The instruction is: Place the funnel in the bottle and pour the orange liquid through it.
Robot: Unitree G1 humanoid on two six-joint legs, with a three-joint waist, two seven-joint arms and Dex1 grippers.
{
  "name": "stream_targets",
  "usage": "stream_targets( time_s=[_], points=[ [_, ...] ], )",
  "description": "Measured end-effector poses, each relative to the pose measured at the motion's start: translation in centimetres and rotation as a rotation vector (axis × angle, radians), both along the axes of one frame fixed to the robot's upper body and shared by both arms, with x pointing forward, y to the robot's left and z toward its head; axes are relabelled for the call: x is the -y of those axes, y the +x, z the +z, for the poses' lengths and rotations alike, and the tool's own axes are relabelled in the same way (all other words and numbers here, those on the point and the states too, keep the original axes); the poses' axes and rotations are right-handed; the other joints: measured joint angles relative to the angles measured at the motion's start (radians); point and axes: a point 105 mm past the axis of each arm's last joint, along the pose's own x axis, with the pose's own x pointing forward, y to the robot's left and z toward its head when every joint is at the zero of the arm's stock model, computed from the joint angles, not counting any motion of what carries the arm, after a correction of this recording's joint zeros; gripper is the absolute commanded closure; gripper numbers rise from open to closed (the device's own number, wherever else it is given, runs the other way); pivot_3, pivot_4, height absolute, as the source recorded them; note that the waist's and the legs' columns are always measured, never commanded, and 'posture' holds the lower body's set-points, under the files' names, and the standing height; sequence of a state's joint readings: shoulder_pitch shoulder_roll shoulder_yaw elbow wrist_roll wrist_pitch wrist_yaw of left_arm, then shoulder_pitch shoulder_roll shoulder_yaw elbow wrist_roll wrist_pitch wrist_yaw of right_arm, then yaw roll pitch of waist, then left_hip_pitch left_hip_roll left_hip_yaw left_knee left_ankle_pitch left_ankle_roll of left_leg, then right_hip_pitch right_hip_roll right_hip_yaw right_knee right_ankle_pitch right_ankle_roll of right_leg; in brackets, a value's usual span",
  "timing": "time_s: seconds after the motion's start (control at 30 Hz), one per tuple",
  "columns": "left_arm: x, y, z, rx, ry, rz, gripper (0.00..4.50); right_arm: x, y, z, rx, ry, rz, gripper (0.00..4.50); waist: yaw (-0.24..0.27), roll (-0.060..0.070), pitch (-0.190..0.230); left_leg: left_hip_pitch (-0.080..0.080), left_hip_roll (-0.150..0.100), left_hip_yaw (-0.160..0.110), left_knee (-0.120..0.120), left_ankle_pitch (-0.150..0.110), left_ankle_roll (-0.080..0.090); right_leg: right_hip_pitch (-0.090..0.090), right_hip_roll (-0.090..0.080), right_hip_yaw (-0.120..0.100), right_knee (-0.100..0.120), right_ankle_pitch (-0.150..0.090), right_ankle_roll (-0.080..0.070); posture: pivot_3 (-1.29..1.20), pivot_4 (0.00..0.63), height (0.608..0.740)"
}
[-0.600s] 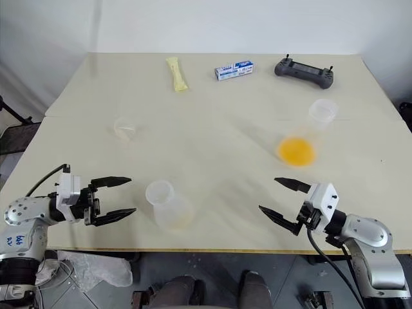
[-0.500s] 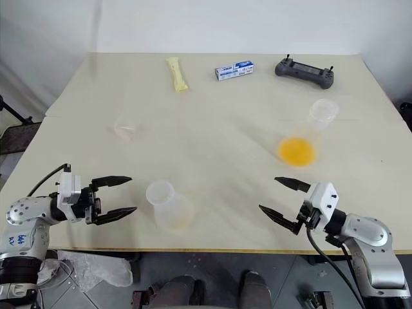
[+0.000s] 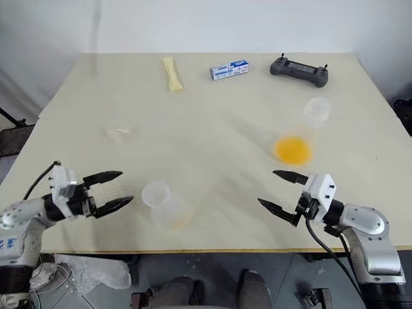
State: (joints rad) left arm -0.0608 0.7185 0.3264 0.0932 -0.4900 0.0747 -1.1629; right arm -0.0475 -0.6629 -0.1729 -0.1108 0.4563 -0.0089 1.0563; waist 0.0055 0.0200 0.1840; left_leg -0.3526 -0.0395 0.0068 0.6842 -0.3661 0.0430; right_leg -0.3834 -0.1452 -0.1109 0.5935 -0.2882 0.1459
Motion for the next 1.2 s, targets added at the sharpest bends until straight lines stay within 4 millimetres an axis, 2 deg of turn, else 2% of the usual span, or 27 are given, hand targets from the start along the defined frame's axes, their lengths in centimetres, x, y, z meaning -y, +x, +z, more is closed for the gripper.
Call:
stream_targets(
  time_s=[0.17,0.33,0.47,0.77,1.0,1.2],
  points=[
    [-0.8,-2.1,0.0,-0.03,0.036,-0.005,0.0,-0.2,0.4,0.1,-0.004,-0.002,0.02,0.06,-0.001,0.0,0.0,0.0,0.0,-0.002,0.0,0.0,0.0,0.001,-0.002,0.002,0.0,0.0,0.0,0.0,0.15,0.74],
    [0.3,-2.1,2.2,-0.001,-0.05,-0.045,0.0,-0.3,0.7,0.3,-0.002,-0.005,0.033,0.06,0.008,0.0,0.0,0.0,-0.001,-0.003,0.0,0.0,0.0,0.002,-0.002,0.005,-0.001,0.0,0.0,0.0,0.15,0.74],
    [2.2,-3.1,3.1,0.011,-0.072,-0.202,0.0,-0.3,0.7,0.3,-0.001,-0.007,0.043,0.06,0.005,0.0,0.0,0.0,-0.001,-0.004,0.0,0.0,0.0,0.002,-0.002,0.004,-0.001,0.0,0.0,0.0,0.15,0.74],
    [6.2,-1.4,3.7,0.025,-0.084,-0.415,0.0,-0.1,0.6,-0.3,-0.014,-0.011,0.029,0.06,0.009,0.0,0.0,0.0,-0.001,-0.002,0.0,0.0,0.0,0.001,-0.001,0.0,0.0,0.0,0.0,0.0,0.15,0.74],
    [7.9,-0.9,3.2,-0.006,-0.092,-0.523,0.0,0.3,0.1,-1.2,-0.035,-0.004,-0.004,0.06,0.008,0.0,0.001,0.0,-0.001,-0.001,0.0,0.0,0.0,0.001,0.0,-0.001,0.0,0.0,0.0,0.0,0.15,0.74],
    [8.8,-0.2,3.6,0.01,-0.113,-0.554,0.0,0.4,-0.1,-1.3,-0.026,-0.002,-0.021,0.06,0.008,0.0,0.001,0.0,-0.001,-0.001,0.001,0.0,0.001,0.001,0.0,-0.001,0.0,0.0,0.0,0.0,0.15,0.74]
  ],
)
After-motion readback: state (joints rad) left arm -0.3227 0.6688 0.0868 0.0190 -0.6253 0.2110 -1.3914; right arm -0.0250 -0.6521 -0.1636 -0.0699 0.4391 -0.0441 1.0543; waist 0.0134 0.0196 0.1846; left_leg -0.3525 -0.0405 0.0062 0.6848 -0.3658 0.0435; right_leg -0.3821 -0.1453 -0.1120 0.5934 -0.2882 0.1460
